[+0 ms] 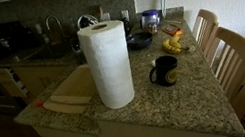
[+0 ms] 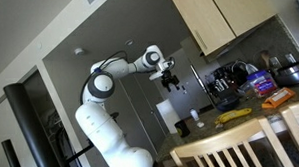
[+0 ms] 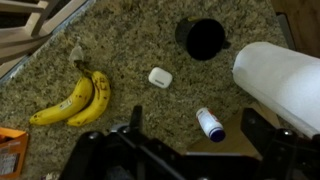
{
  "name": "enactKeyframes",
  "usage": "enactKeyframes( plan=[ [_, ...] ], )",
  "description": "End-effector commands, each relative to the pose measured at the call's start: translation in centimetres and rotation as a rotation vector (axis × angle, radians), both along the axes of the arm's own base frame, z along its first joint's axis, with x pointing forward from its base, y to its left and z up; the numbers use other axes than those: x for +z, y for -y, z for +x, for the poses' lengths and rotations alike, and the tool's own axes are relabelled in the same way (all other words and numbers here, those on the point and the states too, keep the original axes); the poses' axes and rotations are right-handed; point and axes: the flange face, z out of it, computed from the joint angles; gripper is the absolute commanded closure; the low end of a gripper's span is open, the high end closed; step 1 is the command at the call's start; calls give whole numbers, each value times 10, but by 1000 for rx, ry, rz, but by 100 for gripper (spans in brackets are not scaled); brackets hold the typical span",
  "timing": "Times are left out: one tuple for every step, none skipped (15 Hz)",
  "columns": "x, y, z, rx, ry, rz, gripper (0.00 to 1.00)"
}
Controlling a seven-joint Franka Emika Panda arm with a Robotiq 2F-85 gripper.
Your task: Pick up the white bottle from the countertop and move it to the right.
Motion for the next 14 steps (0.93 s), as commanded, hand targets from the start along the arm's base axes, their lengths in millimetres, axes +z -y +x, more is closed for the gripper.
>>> enactKeyframes(
  plan=[
    [-31,4,-5,49,-144,-8,0],
    [-35,4,-5,46,-148,-36,0],
    [-39,3,-5,48,-146,-65,0],
    [-43,3,-4,63,-116,-100,0],
    [-46,1,-4,73,-92,-148,0],
    [-50,-3,-2,84,-57,-203,0],
    [-53,-8,2,93,-20,-243,0],
    [-54,-12,5,105,14,-271,0],
    [-55,-16,8,111,51,-287,0],
    [-53,-22,13,112,89,-286,0],
    [-50,-30,17,112,123,-280,0],
    [-46,-40,21,115,148,-271,0],
    [-59,-87,36,123,160,-248,0],
    [-58,-101,39,131,173,-237,0]
  ],
)
